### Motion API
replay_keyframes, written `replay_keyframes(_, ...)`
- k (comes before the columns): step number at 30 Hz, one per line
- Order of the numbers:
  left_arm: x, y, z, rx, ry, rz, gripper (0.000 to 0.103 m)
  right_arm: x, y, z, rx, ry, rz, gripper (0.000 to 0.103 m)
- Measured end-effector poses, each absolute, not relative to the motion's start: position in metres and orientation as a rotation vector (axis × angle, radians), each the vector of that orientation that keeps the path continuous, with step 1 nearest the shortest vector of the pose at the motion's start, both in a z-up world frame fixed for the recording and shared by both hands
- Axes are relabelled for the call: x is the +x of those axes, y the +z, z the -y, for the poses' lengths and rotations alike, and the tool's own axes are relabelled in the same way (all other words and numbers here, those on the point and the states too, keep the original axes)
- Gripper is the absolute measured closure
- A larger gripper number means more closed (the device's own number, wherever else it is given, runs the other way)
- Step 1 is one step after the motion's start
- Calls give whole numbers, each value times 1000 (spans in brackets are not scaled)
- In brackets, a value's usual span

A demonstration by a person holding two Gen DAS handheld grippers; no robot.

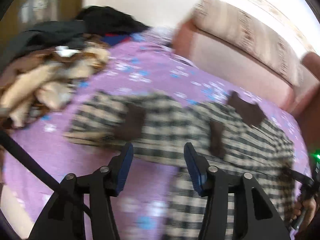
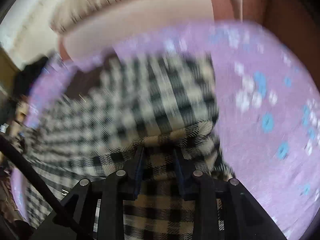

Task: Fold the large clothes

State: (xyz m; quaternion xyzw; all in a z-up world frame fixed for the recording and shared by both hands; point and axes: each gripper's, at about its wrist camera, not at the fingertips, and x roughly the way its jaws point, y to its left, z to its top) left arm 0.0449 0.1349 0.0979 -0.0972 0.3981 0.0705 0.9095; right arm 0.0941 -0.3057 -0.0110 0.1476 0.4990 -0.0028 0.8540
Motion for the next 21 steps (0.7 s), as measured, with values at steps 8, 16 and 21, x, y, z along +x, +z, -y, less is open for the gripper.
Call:
replay_keyframes(8,45,88,-238,-304,352,-824,45,77,11,276,158,-57,-978,63)
replay_keyframes(16,75,49,-248,-282,353,-897,41,51,35,258,21,-62,-867,48)
replay_keyframes(21,85,59,-205,-123,194,-847,41,53,28,249,-33,-52,-884,48)
